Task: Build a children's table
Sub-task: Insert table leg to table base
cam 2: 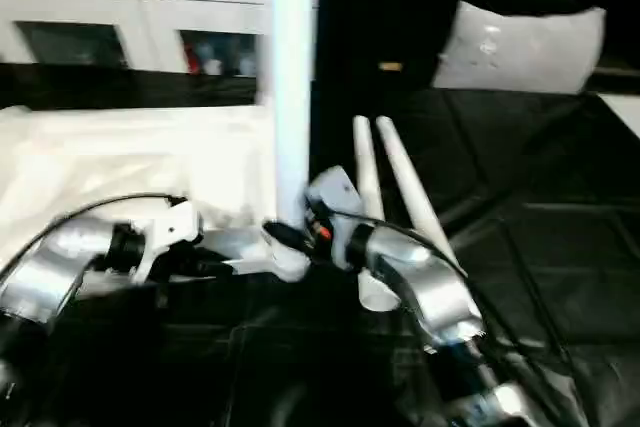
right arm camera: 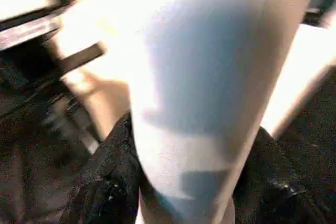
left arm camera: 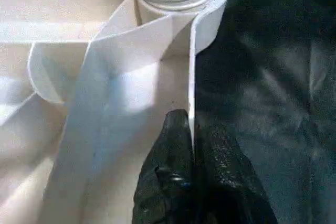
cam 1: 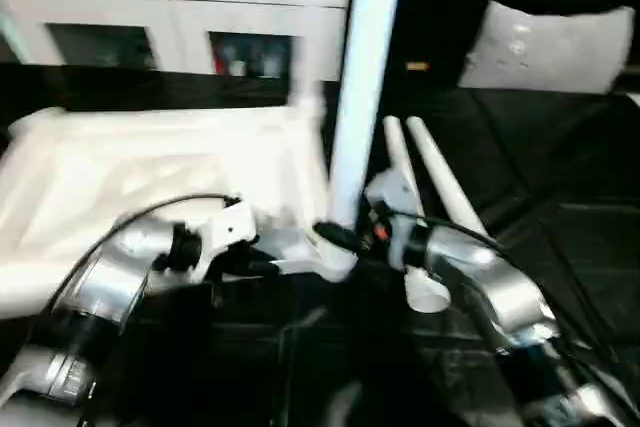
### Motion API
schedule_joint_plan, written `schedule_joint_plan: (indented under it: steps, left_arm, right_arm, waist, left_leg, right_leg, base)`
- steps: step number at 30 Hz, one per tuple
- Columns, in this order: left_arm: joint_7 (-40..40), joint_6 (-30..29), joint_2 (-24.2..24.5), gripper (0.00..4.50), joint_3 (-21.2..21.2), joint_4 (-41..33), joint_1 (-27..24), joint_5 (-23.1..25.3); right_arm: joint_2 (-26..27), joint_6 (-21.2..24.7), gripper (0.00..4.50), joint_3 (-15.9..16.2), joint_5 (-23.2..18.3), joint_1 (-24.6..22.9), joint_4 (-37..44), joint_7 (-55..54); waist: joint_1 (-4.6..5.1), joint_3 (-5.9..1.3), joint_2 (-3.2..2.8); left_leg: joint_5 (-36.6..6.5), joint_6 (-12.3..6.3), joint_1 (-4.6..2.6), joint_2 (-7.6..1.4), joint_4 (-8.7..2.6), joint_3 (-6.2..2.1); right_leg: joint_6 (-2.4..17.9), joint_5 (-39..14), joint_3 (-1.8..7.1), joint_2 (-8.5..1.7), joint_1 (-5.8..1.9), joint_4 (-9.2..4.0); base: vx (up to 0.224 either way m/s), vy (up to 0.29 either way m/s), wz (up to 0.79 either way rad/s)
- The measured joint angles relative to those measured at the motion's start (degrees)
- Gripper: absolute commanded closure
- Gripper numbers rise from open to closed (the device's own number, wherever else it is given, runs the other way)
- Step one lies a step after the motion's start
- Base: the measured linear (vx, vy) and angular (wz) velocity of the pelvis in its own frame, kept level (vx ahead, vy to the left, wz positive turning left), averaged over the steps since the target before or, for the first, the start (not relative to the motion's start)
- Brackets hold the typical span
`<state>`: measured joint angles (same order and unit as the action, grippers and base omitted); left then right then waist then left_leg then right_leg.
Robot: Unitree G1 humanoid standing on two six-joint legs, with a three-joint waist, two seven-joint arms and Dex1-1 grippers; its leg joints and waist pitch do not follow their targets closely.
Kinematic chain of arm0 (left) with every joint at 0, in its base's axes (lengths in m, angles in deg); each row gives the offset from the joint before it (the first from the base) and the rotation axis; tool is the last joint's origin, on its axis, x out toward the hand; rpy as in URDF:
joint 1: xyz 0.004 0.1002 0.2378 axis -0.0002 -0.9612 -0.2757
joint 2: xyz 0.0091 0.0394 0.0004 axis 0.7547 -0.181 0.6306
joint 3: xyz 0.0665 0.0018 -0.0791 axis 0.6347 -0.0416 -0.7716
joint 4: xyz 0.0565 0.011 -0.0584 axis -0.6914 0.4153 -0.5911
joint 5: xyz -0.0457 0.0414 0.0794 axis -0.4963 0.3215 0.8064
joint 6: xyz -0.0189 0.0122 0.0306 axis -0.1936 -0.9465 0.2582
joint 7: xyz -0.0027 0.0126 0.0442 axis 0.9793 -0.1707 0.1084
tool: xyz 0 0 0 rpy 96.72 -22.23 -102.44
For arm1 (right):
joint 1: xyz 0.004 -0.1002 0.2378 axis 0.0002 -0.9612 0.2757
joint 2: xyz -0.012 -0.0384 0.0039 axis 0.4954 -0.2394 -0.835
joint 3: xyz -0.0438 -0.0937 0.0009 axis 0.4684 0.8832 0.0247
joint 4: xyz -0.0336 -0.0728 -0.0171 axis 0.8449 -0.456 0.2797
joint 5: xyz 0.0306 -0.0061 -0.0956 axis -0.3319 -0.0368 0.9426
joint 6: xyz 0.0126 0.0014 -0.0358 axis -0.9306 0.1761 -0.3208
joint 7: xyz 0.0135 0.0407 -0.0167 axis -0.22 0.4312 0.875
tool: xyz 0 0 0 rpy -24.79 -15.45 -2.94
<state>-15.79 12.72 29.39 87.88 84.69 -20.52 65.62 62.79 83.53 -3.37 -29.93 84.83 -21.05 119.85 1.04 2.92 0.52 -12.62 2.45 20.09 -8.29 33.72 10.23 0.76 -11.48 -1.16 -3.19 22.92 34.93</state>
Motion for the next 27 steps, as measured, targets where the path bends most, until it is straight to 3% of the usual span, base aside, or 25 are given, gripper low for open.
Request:
schedule_joint_plan:
  steps: [4, 7, 11, 18, 21, 24, 26, 27]
  left_arm:
    - [-4.0, -9.1, -2.2, 4.5, 0.9, -10.8, -4.3, -0.3]
    - [-6.1, -12.9, -2.3, 4.5, 1.3, -13.5, -4.5, -0.1]
    - [-8.6, -17.1, -3.1, 4.5, 2.2, -16.1, -4.4, 1.4]
    - [-9.2, -12.2, -1.8, 4.5, 4.1, -15.2, -4.0, 2.2]
    - [-8.3, -7.1, -0.8, 4.5, 4.7, -13.3, -3.5, 2.3]
    - [-6.9, -5.0, -0.5, 4.5, 4.4, -11.3, -2.3, 1.7]
    - [-4.4, -6.2, -0.9, 3.96, 2.8, -10.7, -1.8, -1.3]
    - [-3.6, -6.3, -0.9, 3.96, 2.2, -10.7, -1.7, -2.3]
  right_arm:
    - [2.3, 0.0, 2.62, -0.3, 0.3, 3.8, -6.5, -2.9]
    - [2.6, 0.0, 2.62, 0.0, 0.9, 5.3, -8.0, -2.8]
    - [2.6, -1.3, 2.62, 0.2, 1.6, 5.9, -9.7, -2.6]
    - [2.6, -5.7, 2.62, -1.4, 1.2, 3.9, -9.8, -2.5]
    - [3.7, -7.9, 2.62, -4.2, -1.8, 1.8, -9.6, -2.1]
    - [5.0, -8.2, 2.62, -8.0, -6.1, -0.3, -8.6, -1.0]
    - [5.2, -8.2, 2.62, -10.7, -9.5, -2.1, -5.1, 0.2]
    - [5.0, -8.3, 2.62, -11.5, -10.1, -2.1, -4.0, 0.3]
  waist:
    - [-1.67, 0.16, 0.22]
    - [-2.76, 0.12, 0.51]
    - [-2.83, 0.1, 0.74]
    - [-3.15, 0.11, 0.72]
    - [-3.27, 0.17, 0.67]
    - [-3.97, 0.51, 0.25]
    - [-4.48, 0.7, -0.03]
    - [-4.51, 0.7, -0.04]
  left_leg:
    - [0.0, 0.01, 0.05, -0.04, -0.06, -0.04]
    - [0.0, 0.02, 0.03, -0.08, -0.1, -0.04]
    - [0.0, 0.02, 0.0, -0.07, -0.05, -0.03]
    - [0.0, 0.03, 0.03, -0.07, -0.06, -0.04]
    - [0.0, 0.03, 0.13, -0.08, -0.06, -0.05]
    - [0.0, 0.0, 0.35, -0.09, 0.0, -0.07]
    - [0.1, -0.1, 0.62, -0.09, 0.06, -0.07]
    - [0.2, -0.32, 0.75, -0.09, 0.1, -0.07]
  right_leg:
    - [0.1, 0.0, -0.07, 0.03, 0.21, 0.0]
    - [0.1, 0.0, -0.15, 0.05, 0.18, -0.02]
    - [0.1, 0.0, -0.14, 0.04, 0.11, -0.03]
    - [0.1, 0.0, -0.16, 0.04, 0.12, -0.02]
    - [0.1, 0.0, -0.22, 0.04, 0.18, -0.03]
    - [0.1, 0.0, -0.31, 0.01, 0.3, -0.02]
    - [0.1, 0.0, -0.41, -0.04, 0.48, -0.01]
    - [0.2, 0.0, -0.48, -0.06, 0.58, 0.02]
  base:
    - [0.0, 0.0, 0.0]
    - [0.0, 0.0, 0.0]
    - [0.0, 0.0, 0.0]
    - [0.0, 0.0, 0.0]
    - [0.0, 0.0, 0.0]
    - [0.0, 0.0, 0.0]
    - [0.0, 0.0, 0.0]
    - [0.0, 0.0, 0.0]
